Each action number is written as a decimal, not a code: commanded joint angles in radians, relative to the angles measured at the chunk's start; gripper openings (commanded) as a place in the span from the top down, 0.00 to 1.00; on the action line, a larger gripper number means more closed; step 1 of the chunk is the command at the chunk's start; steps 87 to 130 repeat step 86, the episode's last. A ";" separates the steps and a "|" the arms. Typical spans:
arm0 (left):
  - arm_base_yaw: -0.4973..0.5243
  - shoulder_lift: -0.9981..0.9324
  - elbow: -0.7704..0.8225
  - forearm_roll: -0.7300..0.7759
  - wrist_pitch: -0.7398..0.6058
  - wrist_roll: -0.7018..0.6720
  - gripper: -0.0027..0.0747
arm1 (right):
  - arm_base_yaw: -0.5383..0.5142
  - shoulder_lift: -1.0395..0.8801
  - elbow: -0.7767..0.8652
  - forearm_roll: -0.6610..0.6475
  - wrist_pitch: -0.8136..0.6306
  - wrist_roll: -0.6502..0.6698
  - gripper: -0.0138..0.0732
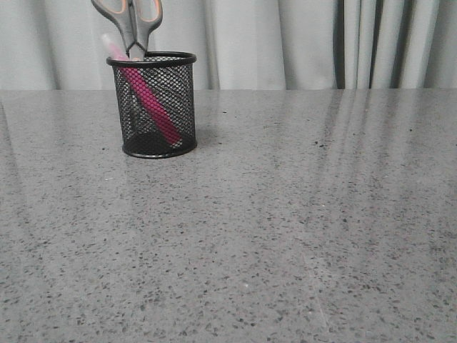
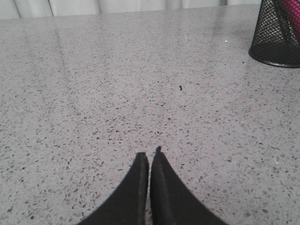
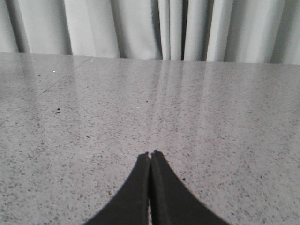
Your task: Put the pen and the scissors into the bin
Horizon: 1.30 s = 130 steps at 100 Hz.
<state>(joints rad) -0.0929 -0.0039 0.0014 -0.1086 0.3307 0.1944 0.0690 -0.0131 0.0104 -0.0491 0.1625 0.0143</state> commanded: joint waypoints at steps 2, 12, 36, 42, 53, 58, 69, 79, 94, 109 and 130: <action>0.002 -0.033 0.045 -0.004 -0.053 -0.007 0.99 | -0.019 -0.017 0.015 0.005 -0.015 -0.022 0.92; 0.002 -0.033 0.045 -0.004 -0.053 -0.007 0.99 | -0.025 -0.017 0.015 0.005 0.068 -0.022 0.92; 0.002 -0.033 0.045 -0.004 -0.053 -0.007 0.99 | -0.025 -0.017 0.015 0.005 0.134 -0.023 0.92; 0.002 -0.033 0.045 -0.004 -0.053 -0.007 0.99 | -0.025 -0.017 0.015 0.005 0.136 -0.023 0.92; 0.002 -0.033 0.045 -0.004 -0.053 -0.007 0.99 | -0.025 -0.017 0.015 0.005 0.136 -0.023 0.92; 0.002 -0.033 0.045 -0.004 -0.053 -0.007 0.99 | -0.027 -0.017 0.015 0.005 0.136 -0.023 0.92; 0.002 -0.033 0.045 -0.004 -0.053 -0.007 0.99 | -0.040 -0.017 0.015 0.005 0.136 -0.023 0.92; 0.002 -0.033 0.045 -0.004 -0.053 -0.007 0.99 | -0.042 -0.017 0.015 0.005 0.136 -0.023 0.92; 0.002 -0.033 0.045 -0.004 -0.053 -0.007 0.99 | -0.042 -0.017 0.015 0.005 0.136 -0.023 0.92; 0.002 -0.033 0.045 -0.004 -0.053 -0.007 0.99 | -0.042 -0.017 0.015 0.005 0.136 -0.023 0.92; 0.002 -0.033 0.045 -0.004 -0.053 -0.007 0.99 | -0.042 -0.017 0.015 0.005 0.136 -0.023 0.92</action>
